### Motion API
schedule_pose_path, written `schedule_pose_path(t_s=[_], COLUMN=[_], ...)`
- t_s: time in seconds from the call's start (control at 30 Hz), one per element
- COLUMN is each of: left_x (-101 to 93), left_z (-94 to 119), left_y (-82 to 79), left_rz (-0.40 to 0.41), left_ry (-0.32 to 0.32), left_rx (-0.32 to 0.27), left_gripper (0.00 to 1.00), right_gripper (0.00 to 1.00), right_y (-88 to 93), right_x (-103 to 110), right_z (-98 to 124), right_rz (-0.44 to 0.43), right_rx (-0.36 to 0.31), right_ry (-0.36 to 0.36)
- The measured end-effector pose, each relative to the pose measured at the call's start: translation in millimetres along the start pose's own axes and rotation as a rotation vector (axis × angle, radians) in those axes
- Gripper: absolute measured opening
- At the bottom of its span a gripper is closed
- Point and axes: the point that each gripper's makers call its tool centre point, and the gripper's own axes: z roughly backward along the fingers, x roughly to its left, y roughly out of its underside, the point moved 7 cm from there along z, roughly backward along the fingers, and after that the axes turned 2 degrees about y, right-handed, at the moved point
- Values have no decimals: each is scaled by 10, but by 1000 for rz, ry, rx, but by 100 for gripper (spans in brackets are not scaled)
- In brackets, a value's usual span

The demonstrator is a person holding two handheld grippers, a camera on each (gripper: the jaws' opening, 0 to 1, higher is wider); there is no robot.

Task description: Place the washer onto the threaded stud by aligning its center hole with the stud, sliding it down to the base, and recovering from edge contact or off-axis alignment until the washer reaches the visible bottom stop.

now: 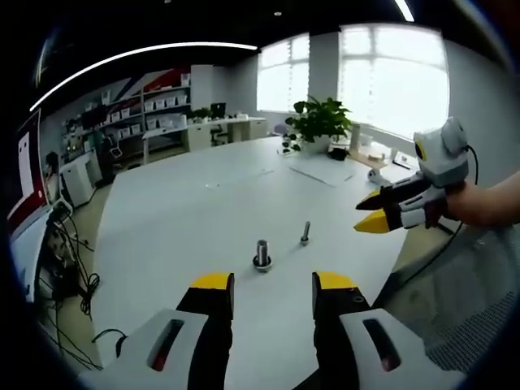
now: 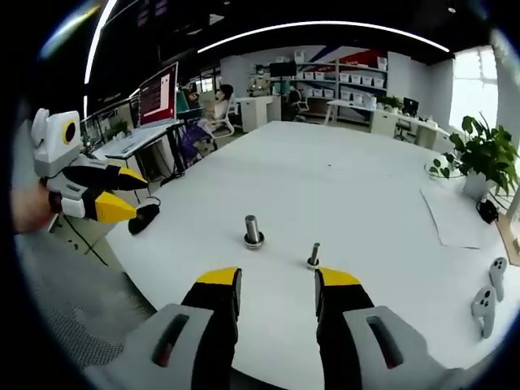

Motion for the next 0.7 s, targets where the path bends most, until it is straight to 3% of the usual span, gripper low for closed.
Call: schedule_pose_path(t_s=[0.7], left_x=[69], left_z=[27], left_y=[14], left_rz=[31], left_ry=[-18], left_rx=[4], left_gripper=[37], right_gripper=[38], right_y=[21], right_x=[-132], right_z=[13], right_rz=[-35], right_rx=[10], right_ry=[66])
